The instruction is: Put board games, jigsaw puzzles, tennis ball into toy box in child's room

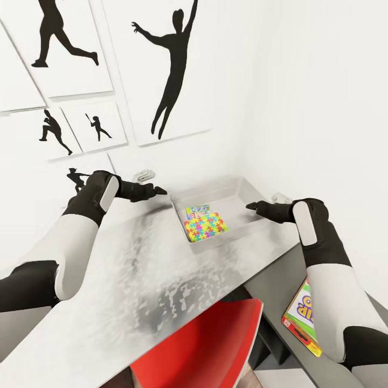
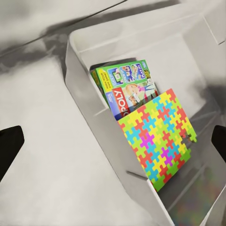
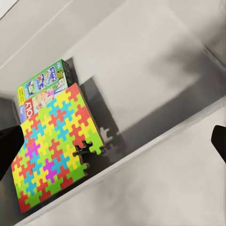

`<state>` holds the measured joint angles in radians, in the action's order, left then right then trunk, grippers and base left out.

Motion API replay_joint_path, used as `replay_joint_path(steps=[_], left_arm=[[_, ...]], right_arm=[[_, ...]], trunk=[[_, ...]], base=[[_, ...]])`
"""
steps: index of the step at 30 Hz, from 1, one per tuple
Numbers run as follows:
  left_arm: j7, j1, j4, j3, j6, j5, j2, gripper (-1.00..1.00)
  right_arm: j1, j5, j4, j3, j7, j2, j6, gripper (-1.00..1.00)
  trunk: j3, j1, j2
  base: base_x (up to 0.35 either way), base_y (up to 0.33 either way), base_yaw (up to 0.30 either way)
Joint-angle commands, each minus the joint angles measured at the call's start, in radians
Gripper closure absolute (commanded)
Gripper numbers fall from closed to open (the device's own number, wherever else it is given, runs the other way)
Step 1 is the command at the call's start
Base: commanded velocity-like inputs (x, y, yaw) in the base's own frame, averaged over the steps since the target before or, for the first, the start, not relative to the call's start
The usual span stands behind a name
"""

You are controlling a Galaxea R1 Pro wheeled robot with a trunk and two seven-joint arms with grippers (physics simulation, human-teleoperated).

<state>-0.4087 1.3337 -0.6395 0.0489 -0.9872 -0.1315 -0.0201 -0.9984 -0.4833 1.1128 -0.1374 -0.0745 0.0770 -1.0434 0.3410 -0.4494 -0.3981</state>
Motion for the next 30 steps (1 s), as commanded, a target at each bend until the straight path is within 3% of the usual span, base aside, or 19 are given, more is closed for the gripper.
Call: replay_joint_path(steps=[1, 30], left_arm=[[0.002, 0.001, 0.000, 0.002, -0.007, -0.006, 0.000, -1.00], [0.001, 0.000, 0.000, 0.002, -0.007, -0.007, 0.002, -1.00]], right_arm=[[-0.001, -0.010, 0.001, 0.000, -0.008, 0.001, -0.004, -1.00], [0.007, -0.011, 0.007, -0.003, -0.008, 0.005, -0.004, -1.00]], trunk=[[0.002, -0.001, -0.002], [-0.040, -0.001, -0.002]], base=[[0.000, 0.000, 0.000], [0.000, 0.000, 0.030]])
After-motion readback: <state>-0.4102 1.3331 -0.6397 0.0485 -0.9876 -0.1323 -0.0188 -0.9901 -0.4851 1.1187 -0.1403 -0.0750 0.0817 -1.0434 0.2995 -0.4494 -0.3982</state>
